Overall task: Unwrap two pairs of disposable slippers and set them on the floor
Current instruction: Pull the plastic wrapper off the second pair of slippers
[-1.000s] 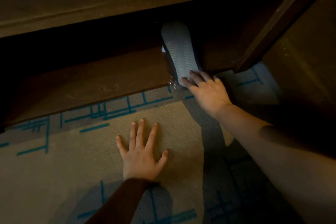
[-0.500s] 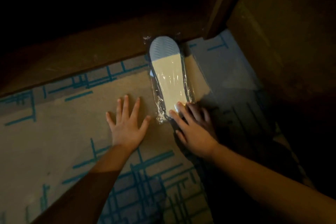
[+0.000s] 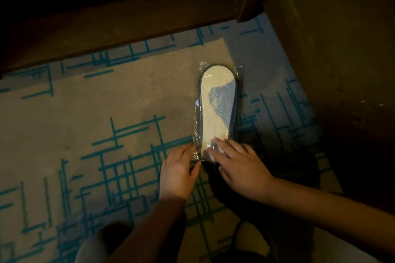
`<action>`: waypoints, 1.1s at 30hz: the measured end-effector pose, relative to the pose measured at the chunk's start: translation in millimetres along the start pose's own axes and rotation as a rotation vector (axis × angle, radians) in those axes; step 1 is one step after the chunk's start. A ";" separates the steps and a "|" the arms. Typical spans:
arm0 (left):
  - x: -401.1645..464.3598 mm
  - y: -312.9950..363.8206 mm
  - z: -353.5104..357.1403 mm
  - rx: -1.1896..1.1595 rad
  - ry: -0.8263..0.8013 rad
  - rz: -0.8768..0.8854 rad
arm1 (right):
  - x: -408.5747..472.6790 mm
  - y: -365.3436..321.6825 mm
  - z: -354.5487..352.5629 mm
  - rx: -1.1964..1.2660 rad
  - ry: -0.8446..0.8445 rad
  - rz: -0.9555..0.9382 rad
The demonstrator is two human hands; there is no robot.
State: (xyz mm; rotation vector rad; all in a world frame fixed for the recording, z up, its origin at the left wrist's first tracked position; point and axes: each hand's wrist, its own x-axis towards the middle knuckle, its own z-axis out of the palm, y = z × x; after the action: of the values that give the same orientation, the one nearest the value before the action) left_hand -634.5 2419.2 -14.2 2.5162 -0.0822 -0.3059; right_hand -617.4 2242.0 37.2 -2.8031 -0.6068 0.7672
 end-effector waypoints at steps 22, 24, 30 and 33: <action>-20.6 -2.6 -20.5 -0.138 0.431 -0.153 | 39.3 25.6 -1.3 0.412 0.178 -0.033; -13.3 31.2 -27.3 -0.501 0.487 -0.351 | 39.7 21.7 -4.1 0.466 0.242 -0.008; 16.8 58.2 -12.8 -1.027 -0.143 -0.893 | 41.0 20.4 0.8 0.473 0.218 0.003; 18.9 65.6 -13.0 -1.293 -0.057 -1.079 | 39.4 20.1 0.4 0.537 0.219 0.016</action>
State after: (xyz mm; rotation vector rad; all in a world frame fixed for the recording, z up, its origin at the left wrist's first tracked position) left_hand -612.4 2370.2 29.9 1.0561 1.0990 -0.5840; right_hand -579.8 2240.8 13.8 -2.3501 -0.2855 0.5170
